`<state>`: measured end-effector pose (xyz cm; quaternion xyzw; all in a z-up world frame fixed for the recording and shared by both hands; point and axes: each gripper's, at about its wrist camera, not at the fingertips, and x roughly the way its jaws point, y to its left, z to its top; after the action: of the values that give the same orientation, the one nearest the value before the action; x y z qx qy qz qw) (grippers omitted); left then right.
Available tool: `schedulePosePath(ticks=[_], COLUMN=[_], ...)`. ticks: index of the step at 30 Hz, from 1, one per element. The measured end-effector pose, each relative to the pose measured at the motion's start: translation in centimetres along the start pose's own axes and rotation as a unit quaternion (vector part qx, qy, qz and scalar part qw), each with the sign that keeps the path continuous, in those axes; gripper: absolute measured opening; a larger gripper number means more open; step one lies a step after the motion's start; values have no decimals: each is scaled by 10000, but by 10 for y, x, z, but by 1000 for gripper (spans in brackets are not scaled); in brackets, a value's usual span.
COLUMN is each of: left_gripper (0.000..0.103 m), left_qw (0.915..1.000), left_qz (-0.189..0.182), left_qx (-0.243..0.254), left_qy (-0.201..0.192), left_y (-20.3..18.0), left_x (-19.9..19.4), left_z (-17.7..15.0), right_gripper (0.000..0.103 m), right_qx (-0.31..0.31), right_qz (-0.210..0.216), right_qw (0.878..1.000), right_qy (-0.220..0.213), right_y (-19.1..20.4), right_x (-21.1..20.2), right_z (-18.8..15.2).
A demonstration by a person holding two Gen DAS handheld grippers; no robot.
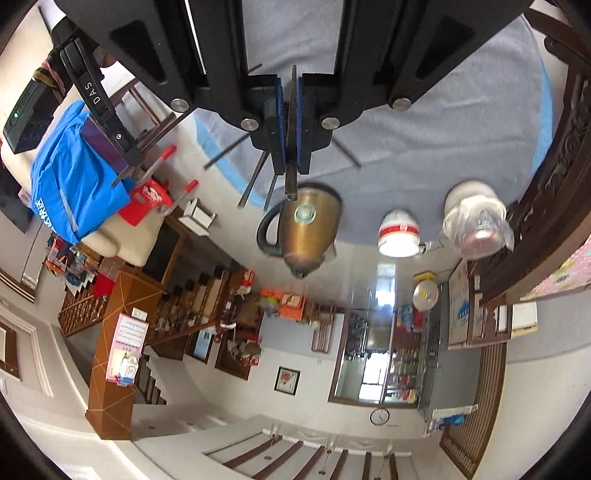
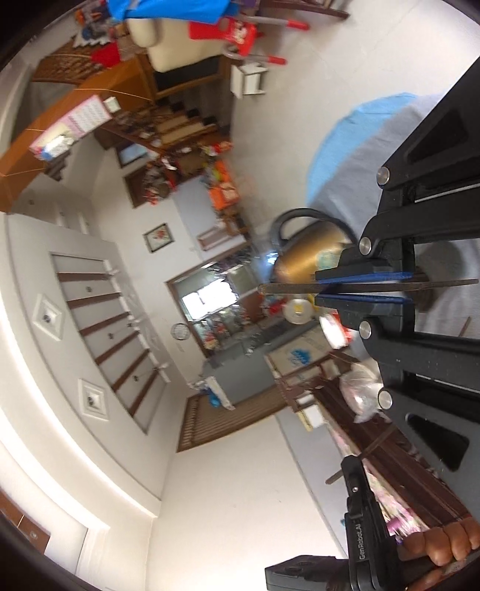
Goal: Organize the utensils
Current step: 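Carry both chopsticks over the grey cup and open both tools to drop them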
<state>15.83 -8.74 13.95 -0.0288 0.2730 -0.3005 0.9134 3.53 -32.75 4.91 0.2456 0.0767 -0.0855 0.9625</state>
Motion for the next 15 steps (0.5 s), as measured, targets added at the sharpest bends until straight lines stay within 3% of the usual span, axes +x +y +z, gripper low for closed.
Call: schedulePosePath(ticks=[5,10,13,15], left_gripper=[6,6,6,6], left_qw=[9994,9966,9967,9972], left_qz=[108,495,682,703], left_qx=[-33,-120,-145,-257], left_qy=[-328,-646,-405,35], left_y=[-11,-13,-13,-7], left_x=[13,44,75,98], left_z=[25,37,32,23], right_gripper=[7,7,7,7], right_qx=[-58,-233,-339,-347], right_qz=[-136,-266,-347,-378], right_qw=[9989,9979,9984,9987], right_qy=[-453,-546,-284,51], right_y=[10,23,28,27], right_x=[18,47,72,88], right_z=[19,15,2,-8])
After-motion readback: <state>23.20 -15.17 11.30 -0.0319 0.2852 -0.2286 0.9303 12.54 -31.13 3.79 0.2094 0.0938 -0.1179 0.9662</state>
